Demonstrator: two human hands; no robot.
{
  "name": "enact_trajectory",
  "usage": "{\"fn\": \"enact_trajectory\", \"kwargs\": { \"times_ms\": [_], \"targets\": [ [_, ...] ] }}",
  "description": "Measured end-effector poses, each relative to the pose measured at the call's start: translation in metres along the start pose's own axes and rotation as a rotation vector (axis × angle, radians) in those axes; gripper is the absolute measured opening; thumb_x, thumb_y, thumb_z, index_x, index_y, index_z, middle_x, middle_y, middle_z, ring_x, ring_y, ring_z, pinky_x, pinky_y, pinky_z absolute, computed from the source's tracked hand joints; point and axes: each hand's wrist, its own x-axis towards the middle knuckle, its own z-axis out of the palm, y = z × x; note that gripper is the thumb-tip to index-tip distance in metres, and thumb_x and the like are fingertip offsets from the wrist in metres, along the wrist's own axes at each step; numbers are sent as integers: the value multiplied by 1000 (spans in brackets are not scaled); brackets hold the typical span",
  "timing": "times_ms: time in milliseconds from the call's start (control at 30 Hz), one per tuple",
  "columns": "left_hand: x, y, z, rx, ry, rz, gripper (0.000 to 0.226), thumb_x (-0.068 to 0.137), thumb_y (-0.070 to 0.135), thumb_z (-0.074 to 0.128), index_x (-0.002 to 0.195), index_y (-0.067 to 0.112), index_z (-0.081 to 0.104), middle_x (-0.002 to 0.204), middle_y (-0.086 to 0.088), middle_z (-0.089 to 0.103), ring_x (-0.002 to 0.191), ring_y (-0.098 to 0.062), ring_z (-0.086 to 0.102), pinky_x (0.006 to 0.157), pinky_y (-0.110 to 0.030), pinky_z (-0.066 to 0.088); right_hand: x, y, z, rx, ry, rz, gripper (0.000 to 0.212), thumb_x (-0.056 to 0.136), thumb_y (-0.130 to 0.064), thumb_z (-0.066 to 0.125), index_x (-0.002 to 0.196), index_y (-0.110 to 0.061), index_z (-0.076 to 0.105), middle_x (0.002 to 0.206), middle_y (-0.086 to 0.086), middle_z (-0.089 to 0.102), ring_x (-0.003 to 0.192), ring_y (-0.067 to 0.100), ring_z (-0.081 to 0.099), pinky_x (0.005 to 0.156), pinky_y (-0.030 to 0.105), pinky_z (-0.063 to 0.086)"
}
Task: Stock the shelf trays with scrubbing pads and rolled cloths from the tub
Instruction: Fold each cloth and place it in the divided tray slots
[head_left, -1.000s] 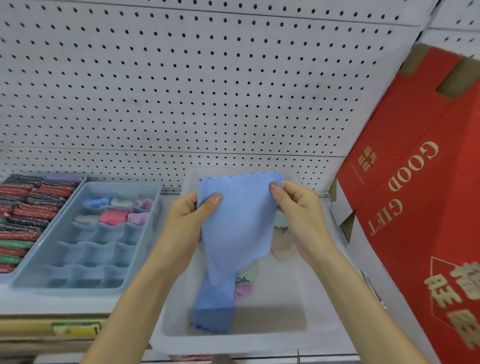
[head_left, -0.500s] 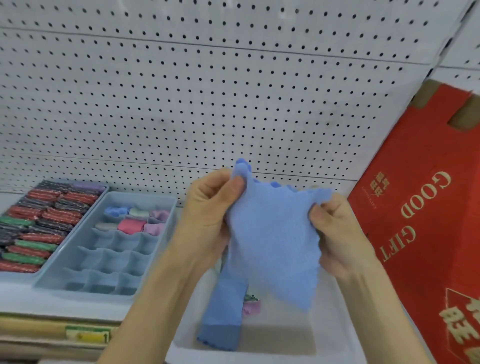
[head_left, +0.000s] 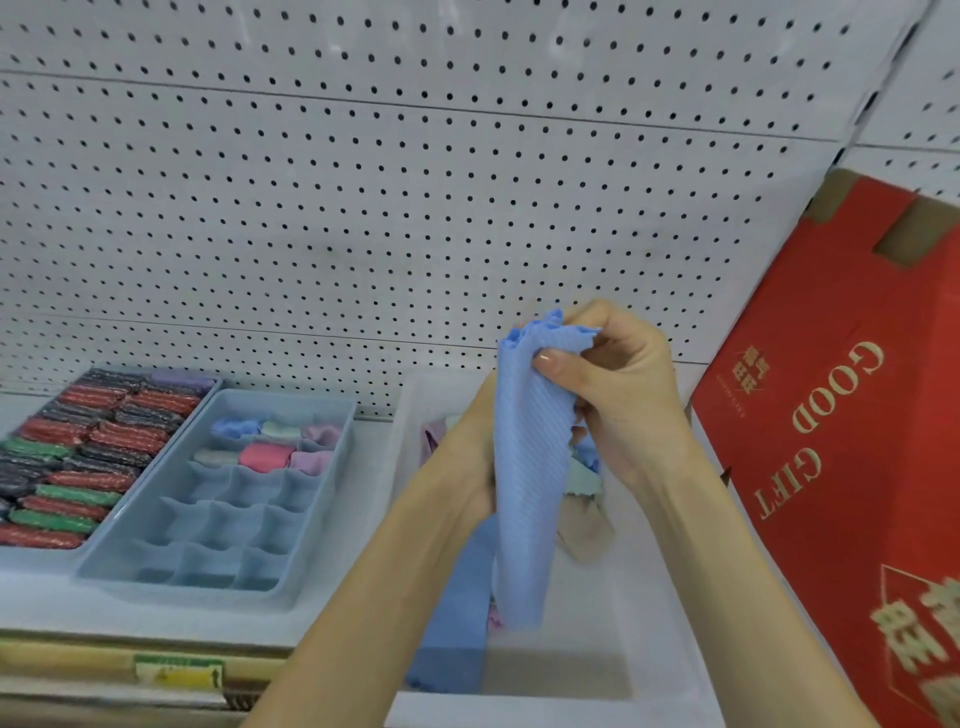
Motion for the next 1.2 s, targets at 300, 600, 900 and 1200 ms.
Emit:
{"fn": "enact_trajectory", "kwargs": {
  "times_ms": [300,600,900,1200],
  "targets": [
    [-6,-22,-34,86,-262,-28,73,58,79,63,100,20,74,105,-8,72,97,-23,69,91,-39,54,11,-5,-6,-86,298,-32,26,72,-8,78,63,-15,55,65,4,52,61,19,47,52,30,39],
    [-10,-15,-21,351,-88,253,16,86,-2,61,83,13,57,55,16,64,44,5,55,43,-6,37,22,-12,1,-165,278,-224,24,66,-4,78,62,-19,59,62,-11,60,65,15,50,62,30,44],
    [-1,-17,-19,267,-165,192,31,78,13,65,107,1,62,95,-12,72,86,-28,70,77,-41,57,23,-10,1,-37,312,-236,28,72,9,72,65,-12,55,68,-5,61,65,9,56,62,23,49],
    [2,-7,-26,110,-298,105,29,92,-7,44,113,4,61,113,-8,70,104,-21,67,81,-31,56,25,-6,-33,-241,309,1,21,82,-26,71,98,-19,58,92,-5,63,80,7,61,73,23,49]
  ]
}}
